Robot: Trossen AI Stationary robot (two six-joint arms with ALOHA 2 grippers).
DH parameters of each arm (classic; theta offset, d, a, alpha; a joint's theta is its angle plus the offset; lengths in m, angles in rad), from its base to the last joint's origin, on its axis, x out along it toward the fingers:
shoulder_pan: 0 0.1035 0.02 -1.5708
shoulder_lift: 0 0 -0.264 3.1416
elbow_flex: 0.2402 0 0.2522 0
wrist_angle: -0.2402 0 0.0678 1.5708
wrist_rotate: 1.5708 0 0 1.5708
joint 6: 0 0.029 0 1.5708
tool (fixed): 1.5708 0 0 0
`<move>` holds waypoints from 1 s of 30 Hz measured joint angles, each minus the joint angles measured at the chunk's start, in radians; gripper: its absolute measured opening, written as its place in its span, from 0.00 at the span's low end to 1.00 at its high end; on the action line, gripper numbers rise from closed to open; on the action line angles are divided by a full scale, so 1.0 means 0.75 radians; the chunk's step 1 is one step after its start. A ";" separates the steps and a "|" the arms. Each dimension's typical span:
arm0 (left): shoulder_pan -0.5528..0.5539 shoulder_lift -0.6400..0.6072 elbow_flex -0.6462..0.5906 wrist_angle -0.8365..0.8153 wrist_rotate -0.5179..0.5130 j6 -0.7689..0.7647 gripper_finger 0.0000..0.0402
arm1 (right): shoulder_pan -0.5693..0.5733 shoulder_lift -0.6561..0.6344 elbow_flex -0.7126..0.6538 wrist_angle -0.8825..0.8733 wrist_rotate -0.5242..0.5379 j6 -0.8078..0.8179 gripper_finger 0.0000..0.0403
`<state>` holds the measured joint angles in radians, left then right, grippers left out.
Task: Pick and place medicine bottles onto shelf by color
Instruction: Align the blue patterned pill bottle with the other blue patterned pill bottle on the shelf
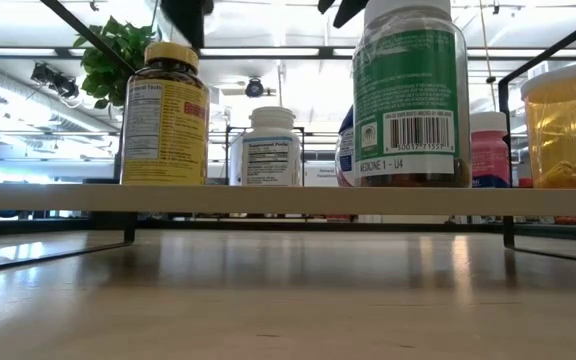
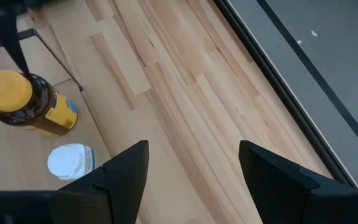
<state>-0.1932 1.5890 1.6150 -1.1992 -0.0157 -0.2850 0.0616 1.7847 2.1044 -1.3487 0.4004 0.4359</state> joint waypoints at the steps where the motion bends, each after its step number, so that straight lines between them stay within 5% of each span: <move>1: 0.000 0.000 0.031 -0.028 -0.020 0.000 0.99 | 0.000 0.000 0.000 0.005 0.000 -0.002 0.64; 12: -0.084 -0.002 0.332 -0.425 -0.043 -0.176 0.97 | 0.000 0.000 0.000 0.042 -0.001 -0.081 0.64; 30: -0.737 -0.002 0.217 -0.495 -0.079 -0.528 0.96 | -0.001 0.000 0.000 0.038 -0.017 -0.248 0.64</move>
<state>-0.7460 1.5879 1.7777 -1.5704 -0.0748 -0.6808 0.0612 1.7847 2.1044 -1.3205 0.3874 0.2501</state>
